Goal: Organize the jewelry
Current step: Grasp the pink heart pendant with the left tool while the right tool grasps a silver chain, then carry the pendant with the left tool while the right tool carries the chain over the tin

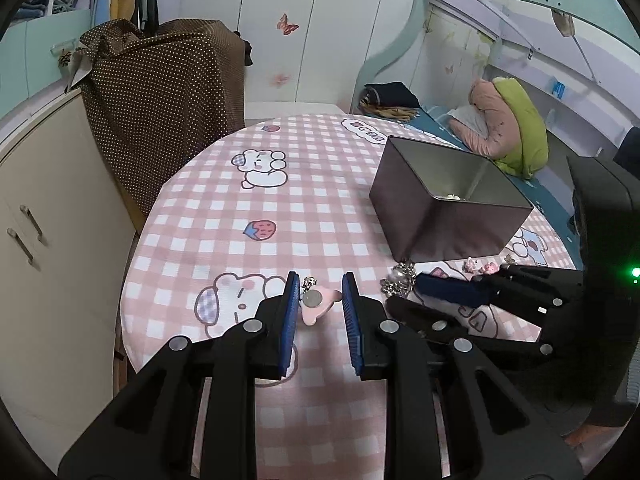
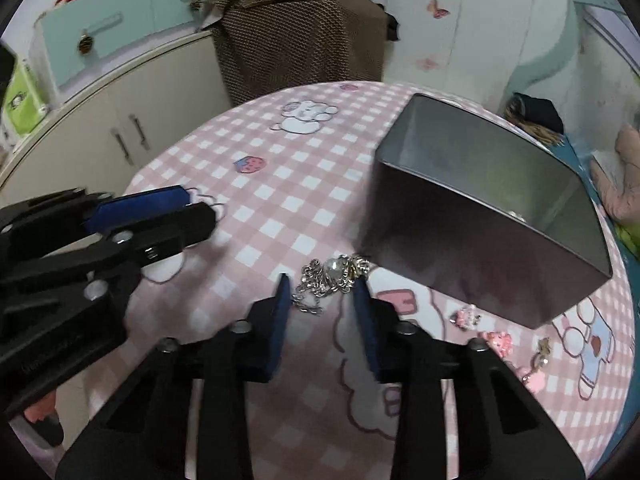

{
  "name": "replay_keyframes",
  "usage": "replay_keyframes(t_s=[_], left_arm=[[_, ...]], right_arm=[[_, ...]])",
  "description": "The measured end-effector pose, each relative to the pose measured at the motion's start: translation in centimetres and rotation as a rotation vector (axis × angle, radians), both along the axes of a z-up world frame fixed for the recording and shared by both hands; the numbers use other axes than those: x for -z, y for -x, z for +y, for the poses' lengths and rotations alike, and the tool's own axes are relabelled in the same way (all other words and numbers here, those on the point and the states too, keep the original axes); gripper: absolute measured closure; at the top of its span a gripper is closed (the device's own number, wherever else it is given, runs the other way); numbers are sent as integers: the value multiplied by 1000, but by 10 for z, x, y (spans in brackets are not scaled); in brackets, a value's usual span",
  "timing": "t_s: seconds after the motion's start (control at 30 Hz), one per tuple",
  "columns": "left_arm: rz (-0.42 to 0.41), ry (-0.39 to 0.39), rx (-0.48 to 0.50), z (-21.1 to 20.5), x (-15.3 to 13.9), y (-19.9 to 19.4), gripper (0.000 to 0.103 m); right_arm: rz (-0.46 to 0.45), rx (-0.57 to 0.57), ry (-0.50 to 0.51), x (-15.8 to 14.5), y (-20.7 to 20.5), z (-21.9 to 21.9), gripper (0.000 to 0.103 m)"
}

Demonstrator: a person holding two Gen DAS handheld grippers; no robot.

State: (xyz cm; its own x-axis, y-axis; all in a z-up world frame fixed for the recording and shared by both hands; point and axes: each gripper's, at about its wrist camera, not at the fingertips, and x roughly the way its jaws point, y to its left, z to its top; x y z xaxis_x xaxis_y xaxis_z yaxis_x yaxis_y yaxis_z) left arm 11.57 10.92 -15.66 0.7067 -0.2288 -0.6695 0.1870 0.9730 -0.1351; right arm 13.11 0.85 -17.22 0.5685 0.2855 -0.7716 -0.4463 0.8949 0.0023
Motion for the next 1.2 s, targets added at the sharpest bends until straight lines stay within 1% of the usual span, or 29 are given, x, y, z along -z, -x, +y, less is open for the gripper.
replay_keyframes(t_s=[0.1,0.33,0.47,0.77,1.2], left_arm=[[-2,6,0,1,0,0,81],[-4,16,-2,0,-2,2,81],[-15,14,11,-5,-5,3,81],[-23,7,19,-13,-10,6,81],[-64,10,26,-20,-29,9,81]], right_arm=[[8,-11,-18,0,0,-6,93],[27,24,-66,-4,8,-26,98],[15,42,-92,-13,14,-36,98],[-31,81,-124,-32,23,-57,98],[-153,107,-153,-75,32,-73,98]])
